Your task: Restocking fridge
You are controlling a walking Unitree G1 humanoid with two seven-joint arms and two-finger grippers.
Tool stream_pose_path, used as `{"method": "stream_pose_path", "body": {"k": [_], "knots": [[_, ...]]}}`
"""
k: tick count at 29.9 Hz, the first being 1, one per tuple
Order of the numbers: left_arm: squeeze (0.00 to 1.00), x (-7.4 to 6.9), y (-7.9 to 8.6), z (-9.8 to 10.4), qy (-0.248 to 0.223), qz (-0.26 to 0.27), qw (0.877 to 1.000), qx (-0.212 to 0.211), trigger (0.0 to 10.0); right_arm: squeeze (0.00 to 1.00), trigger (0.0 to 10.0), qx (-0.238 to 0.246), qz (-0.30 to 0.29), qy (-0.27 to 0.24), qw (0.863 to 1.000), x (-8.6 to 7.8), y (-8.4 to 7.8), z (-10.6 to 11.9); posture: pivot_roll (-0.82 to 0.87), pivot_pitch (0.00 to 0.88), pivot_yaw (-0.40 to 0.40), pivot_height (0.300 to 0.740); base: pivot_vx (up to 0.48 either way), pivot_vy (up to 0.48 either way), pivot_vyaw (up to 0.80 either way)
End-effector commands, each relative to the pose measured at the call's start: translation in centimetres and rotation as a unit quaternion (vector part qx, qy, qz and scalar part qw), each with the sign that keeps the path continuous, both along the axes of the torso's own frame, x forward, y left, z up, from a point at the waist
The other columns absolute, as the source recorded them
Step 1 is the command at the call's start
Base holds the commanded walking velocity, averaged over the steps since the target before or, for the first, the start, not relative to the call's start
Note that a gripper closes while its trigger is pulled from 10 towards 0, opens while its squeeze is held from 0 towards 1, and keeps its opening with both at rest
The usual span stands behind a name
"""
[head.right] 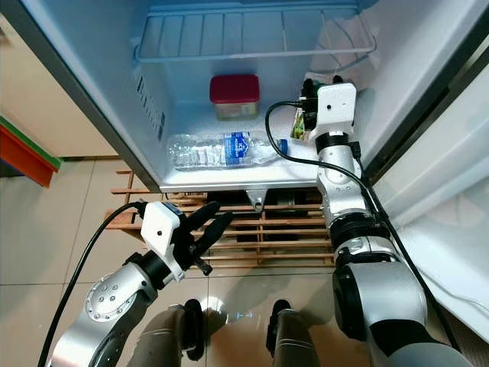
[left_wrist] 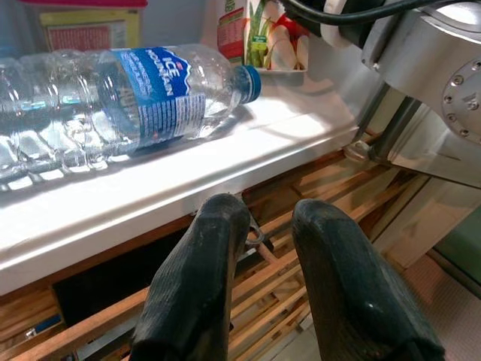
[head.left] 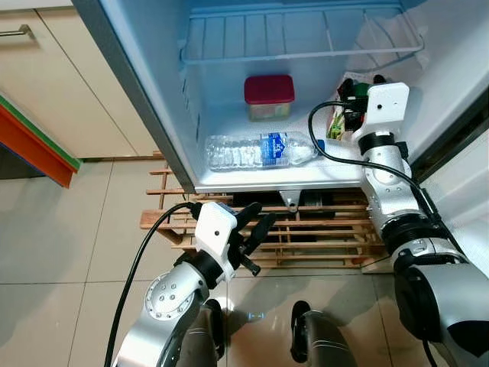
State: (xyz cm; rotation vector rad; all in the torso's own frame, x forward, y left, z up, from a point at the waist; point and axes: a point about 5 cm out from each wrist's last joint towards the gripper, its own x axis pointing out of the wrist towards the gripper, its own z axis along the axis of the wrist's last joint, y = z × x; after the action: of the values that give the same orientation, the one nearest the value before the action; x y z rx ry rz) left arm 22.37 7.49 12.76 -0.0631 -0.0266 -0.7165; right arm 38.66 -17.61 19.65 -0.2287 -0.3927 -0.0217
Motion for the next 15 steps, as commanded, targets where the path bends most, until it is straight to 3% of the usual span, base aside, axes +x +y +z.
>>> {"method": "stream_pose_path", "body": {"k": [1, 15], "knots": [[0.0, -0.2, -0.2, 0.3, -0.001, -0.006, 1.0, -0.003, 10.0, 1.0, 10.0, -0.009, -0.001, 0.048, 0.999, -0.4, -0.3, -2.3, 0.28, 0.335, 0.065, 0.73, 0.0, 0.0, 0.0], [0.0, 0.2, -0.5, 0.5, -0.004, -0.002, 1.0, -0.007, 10.0, 1.0, 10.0, -0.006, 0.05, -0.041, 0.998, -1.6, 1.5, 0.3, 0.26, 0.323, 0.04, 0.73, 0.0, 0.0, 0.0]]}}
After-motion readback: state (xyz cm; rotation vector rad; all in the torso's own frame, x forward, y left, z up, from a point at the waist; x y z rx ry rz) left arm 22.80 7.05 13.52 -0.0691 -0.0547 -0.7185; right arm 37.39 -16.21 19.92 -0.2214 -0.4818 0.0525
